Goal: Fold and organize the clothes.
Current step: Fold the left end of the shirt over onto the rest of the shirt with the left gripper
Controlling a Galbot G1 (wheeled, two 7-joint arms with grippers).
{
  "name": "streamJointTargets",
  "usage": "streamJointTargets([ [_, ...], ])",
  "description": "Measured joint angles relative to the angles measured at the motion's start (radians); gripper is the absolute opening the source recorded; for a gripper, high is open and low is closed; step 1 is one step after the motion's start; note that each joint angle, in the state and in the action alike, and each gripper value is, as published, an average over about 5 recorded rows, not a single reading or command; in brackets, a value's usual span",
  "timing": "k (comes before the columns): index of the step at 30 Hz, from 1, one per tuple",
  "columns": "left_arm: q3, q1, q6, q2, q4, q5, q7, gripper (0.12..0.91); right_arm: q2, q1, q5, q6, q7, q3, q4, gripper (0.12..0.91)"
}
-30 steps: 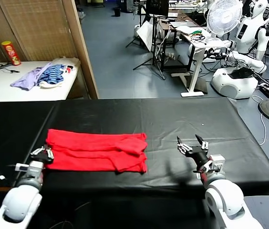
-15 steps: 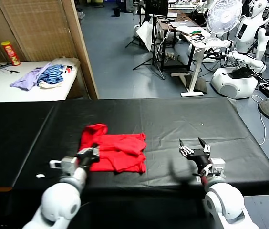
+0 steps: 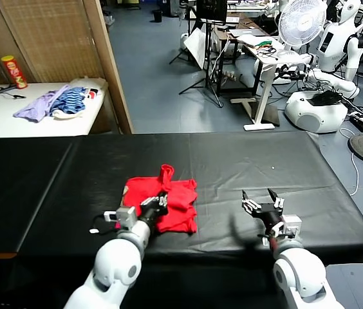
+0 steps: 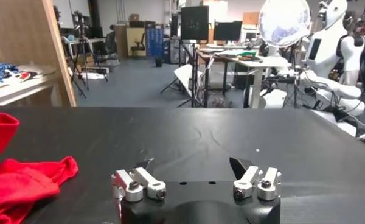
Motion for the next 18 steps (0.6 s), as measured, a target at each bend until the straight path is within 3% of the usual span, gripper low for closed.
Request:
streamJointTargets([
  [4, 0.007, 0.002, -0.013, -0.021, 0.014, 0.007, 0.004, 0.156, -0.008, 0.016, 0.006, 0.001, -0.013, -0.021, -0.010, 0.798],
  [6, 0.010, 0.003, -0.017, -0.030, 0.013, -0.006, 0.004, 0.208, -0.015, 0.024, 0.012, 0.003, -0.019, -0.033, -0.018, 0.798],
  [13, 0.006, 0.008, -0.046, -0.067, -0.017, -0.108, -0.002, 0.580, -0.021, 0.070, 0.051, 0.006, -0.044, -0.098, -0.048, 0.798],
  [15, -0.005, 0.013, -0.060, -0.069, -0.023, -0.095, 0.006, 0.689, -0.017, 0.090, 0.056, 0.008, -0.057, -0.126, -0.059, 0.798],
  [18, -0.031, 0.024, -0.080, -0.053, -0.024, -0.042, 0.034, 0.779, -0.010, 0.127, 0.055, 0.011, -0.071, -0.178, -0.079, 0.798],
])
